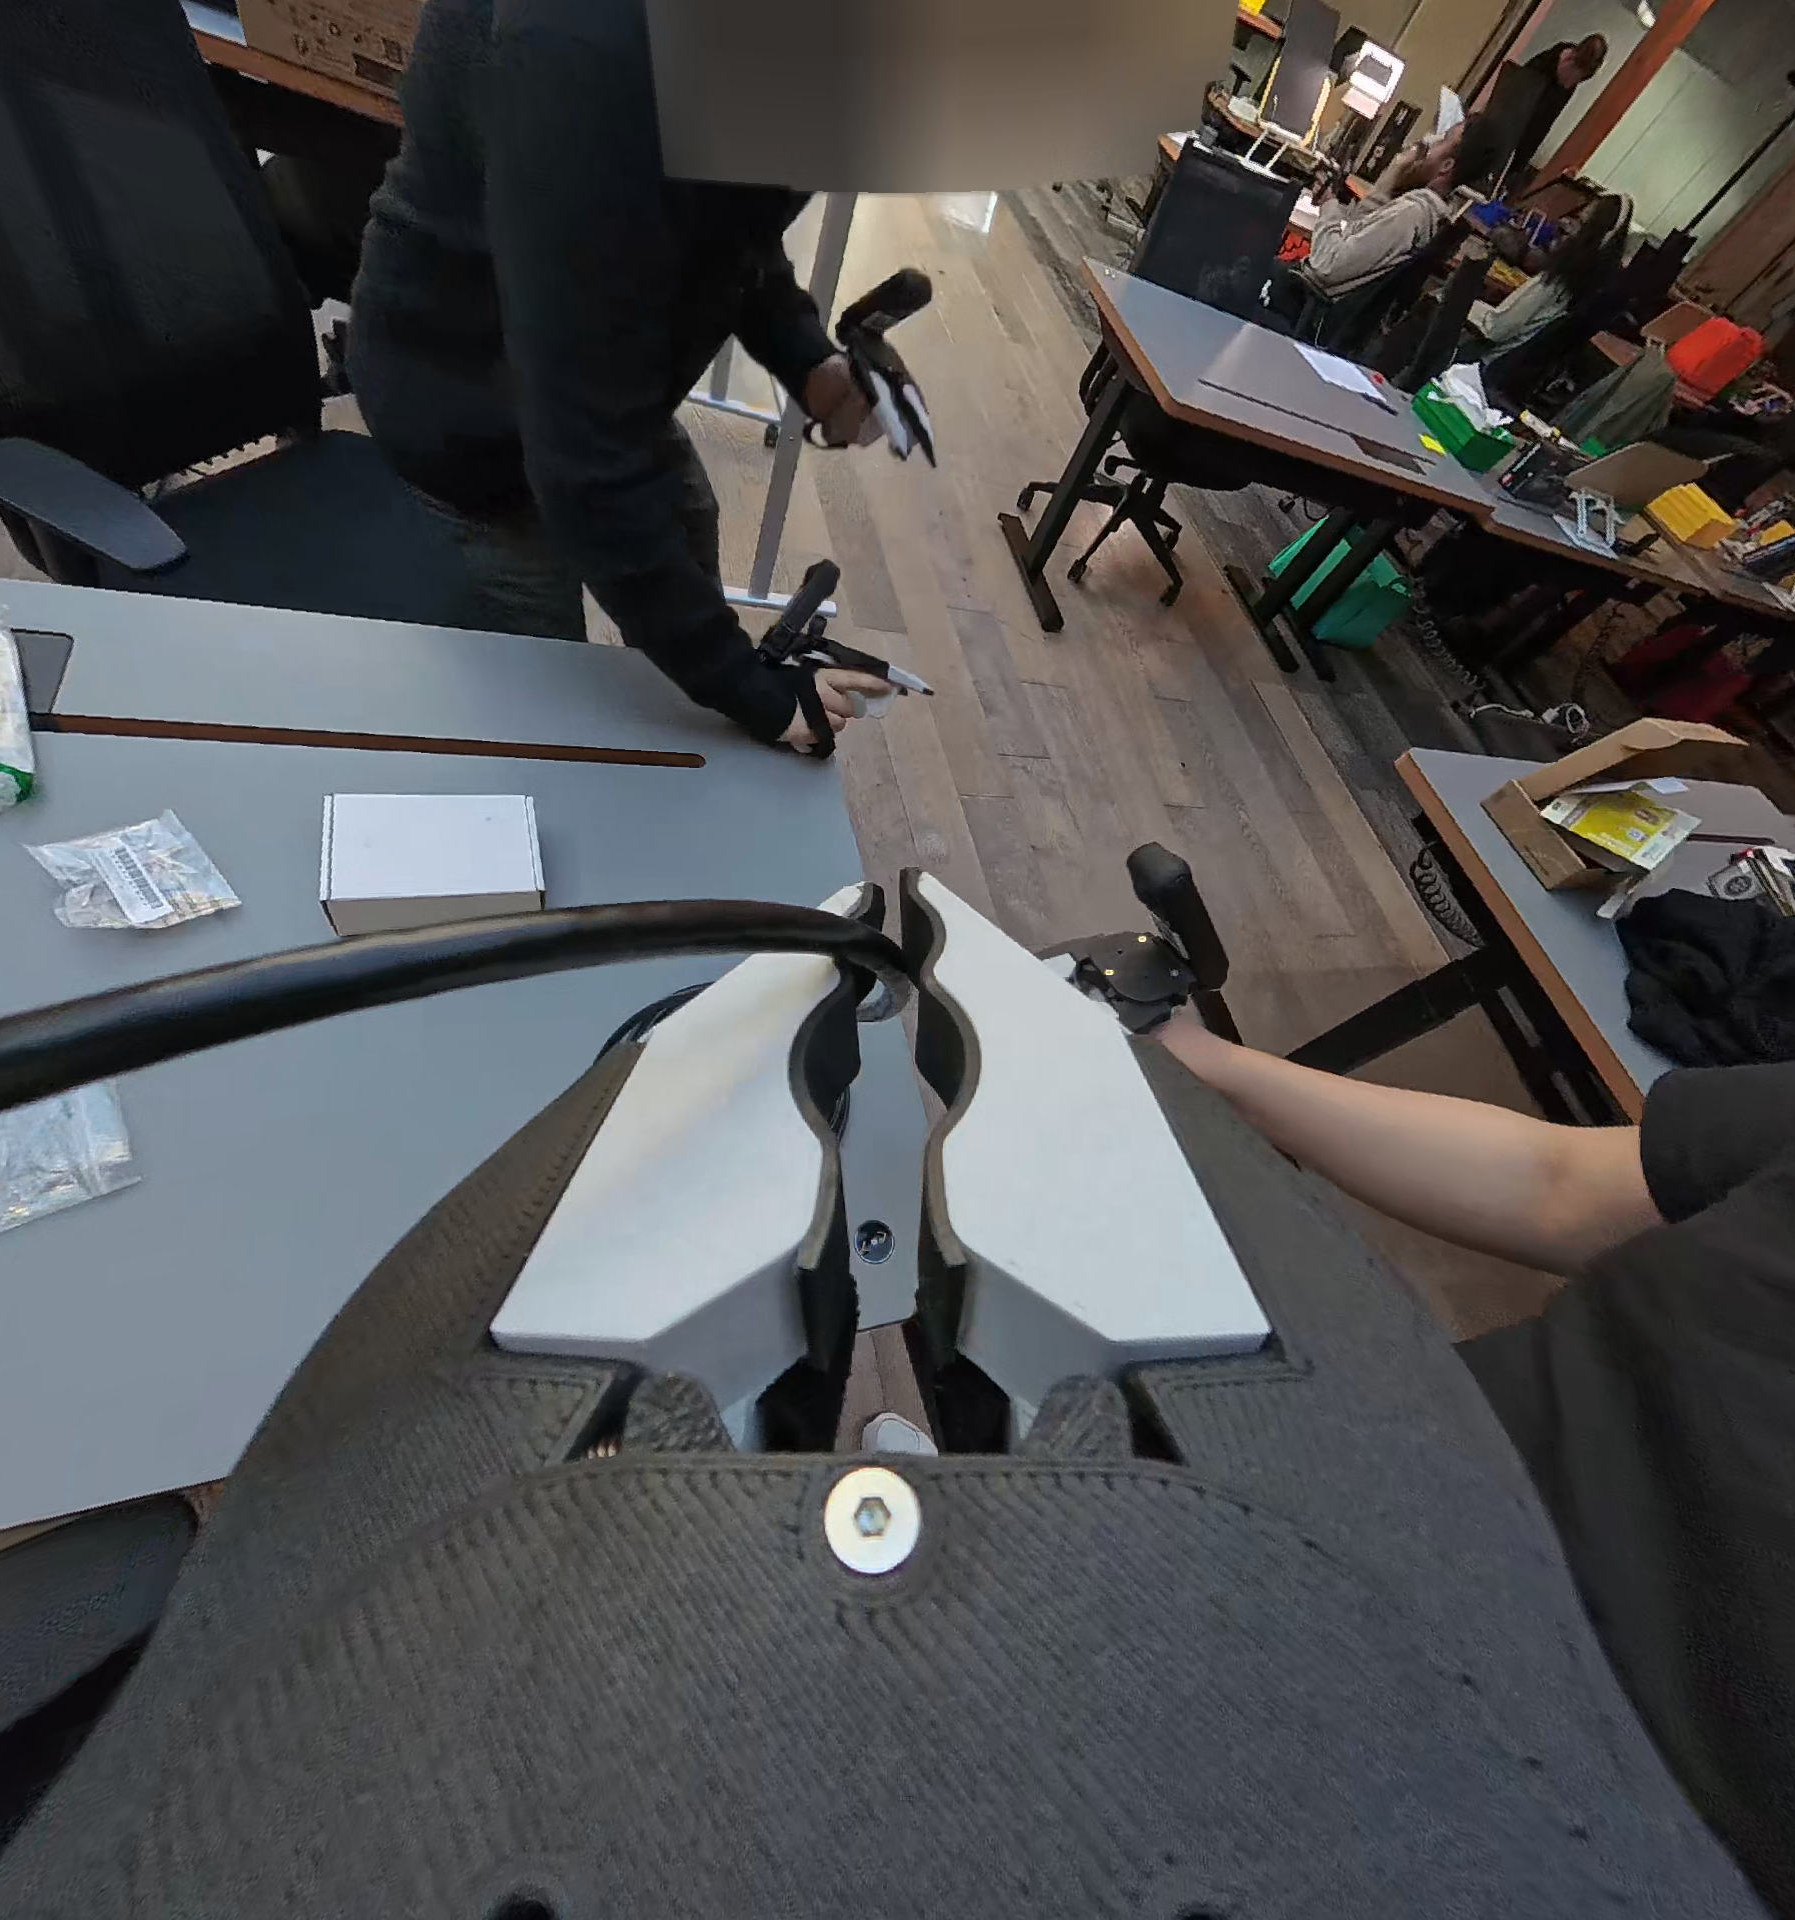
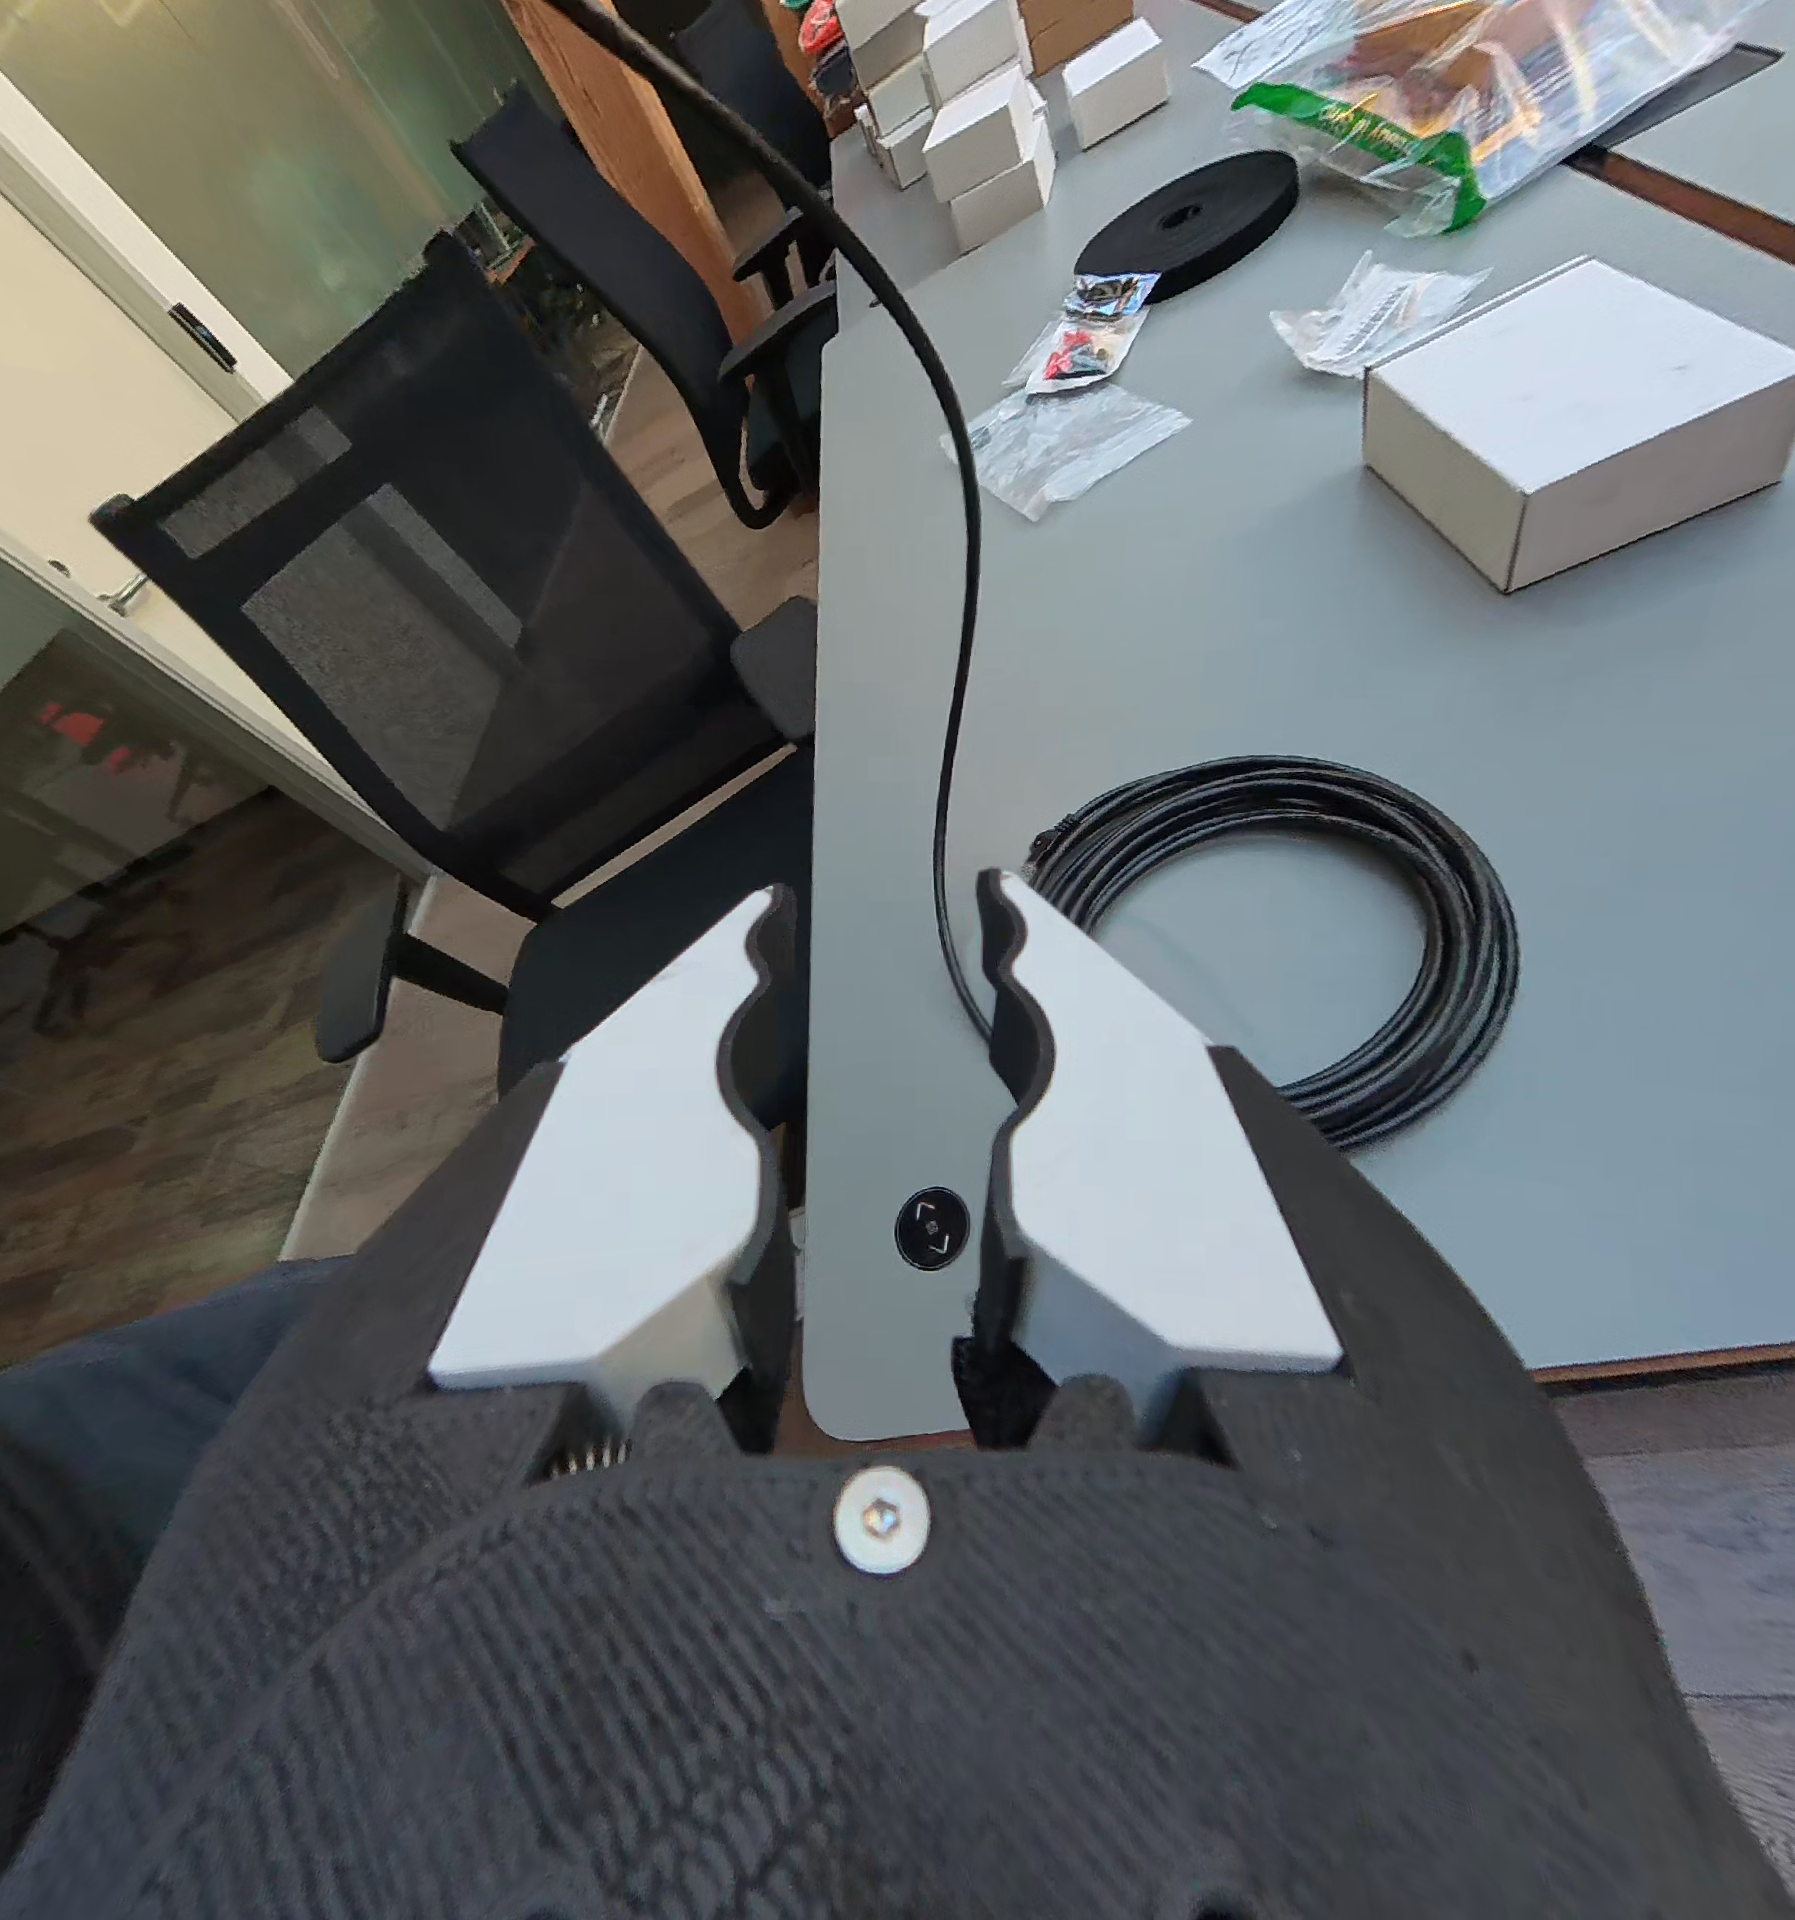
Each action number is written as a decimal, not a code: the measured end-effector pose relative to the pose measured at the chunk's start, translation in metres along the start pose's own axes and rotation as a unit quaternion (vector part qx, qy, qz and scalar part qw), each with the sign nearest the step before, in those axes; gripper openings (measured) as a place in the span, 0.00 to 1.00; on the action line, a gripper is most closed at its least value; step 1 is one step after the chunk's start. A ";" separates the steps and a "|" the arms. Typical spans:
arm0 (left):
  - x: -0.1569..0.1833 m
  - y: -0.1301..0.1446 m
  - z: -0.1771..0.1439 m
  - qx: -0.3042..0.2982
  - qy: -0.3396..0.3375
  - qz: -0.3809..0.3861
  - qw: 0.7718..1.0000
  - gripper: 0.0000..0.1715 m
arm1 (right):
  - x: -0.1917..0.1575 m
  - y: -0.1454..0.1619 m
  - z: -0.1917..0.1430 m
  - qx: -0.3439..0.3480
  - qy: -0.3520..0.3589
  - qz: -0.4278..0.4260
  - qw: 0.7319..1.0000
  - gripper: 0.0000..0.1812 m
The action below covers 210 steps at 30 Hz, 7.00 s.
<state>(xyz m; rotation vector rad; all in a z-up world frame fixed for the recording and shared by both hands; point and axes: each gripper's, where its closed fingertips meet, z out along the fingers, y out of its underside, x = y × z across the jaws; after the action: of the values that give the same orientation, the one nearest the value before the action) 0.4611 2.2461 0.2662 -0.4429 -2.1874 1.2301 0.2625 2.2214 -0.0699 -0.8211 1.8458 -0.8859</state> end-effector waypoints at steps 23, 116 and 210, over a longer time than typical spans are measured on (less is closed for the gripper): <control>-0.140 0.042 -0.100 0.003 0.034 -0.025 0.999 0.00 | -0.104 -0.072 0.181 0.024 0.160 -0.158 0.974 0.31; -0.876 0.312 -0.033 -0.350 0.125 0.068 0.926 0.28 | 0.010 -0.104 0.886 -0.292 0.197 -0.028 0.935 0.06; -0.892 0.278 -0.006 -0.408 0.076 0.389 0.822 0.01 | -0.026 -0.033 0.214 0.173 0.631 0.387 0.649 0.00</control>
<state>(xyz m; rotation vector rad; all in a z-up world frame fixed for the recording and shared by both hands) 1.1563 1.9099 -0.2606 -1.8538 -2.3568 0.4427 0.4734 2.1752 -0.1028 1.1734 2.5983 -1.2349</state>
